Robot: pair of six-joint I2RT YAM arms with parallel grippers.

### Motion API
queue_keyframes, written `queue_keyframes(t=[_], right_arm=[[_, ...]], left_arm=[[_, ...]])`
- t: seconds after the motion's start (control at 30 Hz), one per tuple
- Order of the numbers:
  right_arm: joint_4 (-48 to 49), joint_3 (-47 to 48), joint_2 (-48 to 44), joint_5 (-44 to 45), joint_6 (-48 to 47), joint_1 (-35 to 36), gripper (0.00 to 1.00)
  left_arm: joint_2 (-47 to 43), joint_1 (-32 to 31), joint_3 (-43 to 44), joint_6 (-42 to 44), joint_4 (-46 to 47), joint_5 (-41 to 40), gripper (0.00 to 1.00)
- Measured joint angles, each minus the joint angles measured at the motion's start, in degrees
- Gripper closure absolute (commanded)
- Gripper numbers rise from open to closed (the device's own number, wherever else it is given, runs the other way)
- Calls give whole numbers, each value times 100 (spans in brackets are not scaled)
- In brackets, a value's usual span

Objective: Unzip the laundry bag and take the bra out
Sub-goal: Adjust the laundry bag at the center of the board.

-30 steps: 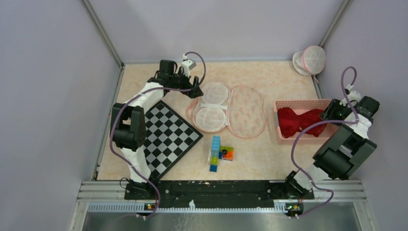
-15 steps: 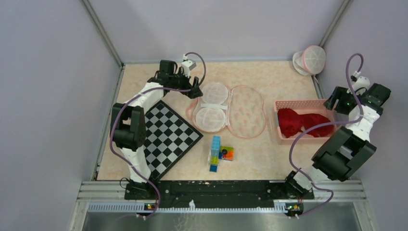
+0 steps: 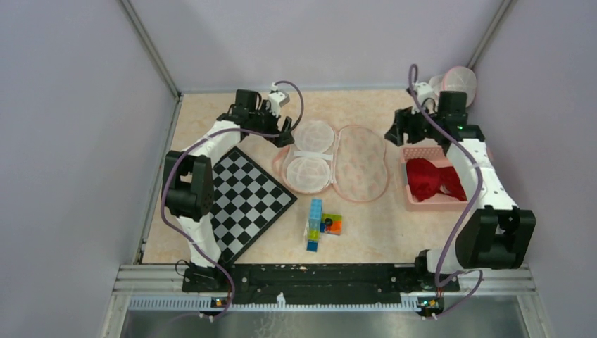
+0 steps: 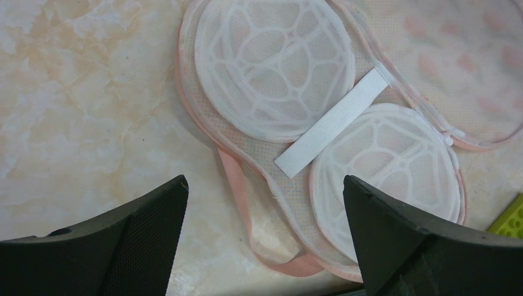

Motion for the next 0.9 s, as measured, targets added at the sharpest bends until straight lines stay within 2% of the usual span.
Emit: queue_keyframes(t=[0.2,0.37,0.57,0.73,0.9], right_arm=[[302,-780,50,92,87,1198,34],[590,-907,723,219,166,1733,36],[1003,-852,1751,459,317,1971,38],[1086,-396,2667,745,424,1989,38],[1200,243,3095,953,426,1987,39]], left_arm=[[0,-251,-20,319,-210,-269,1],[72,-402,-68,411,-238,-330,1],[505,-476,-68,413,-260,-586,1],[643,-481,-131,400,-315,-796,1],[643,-481,-258,369,-308,-968,1]])
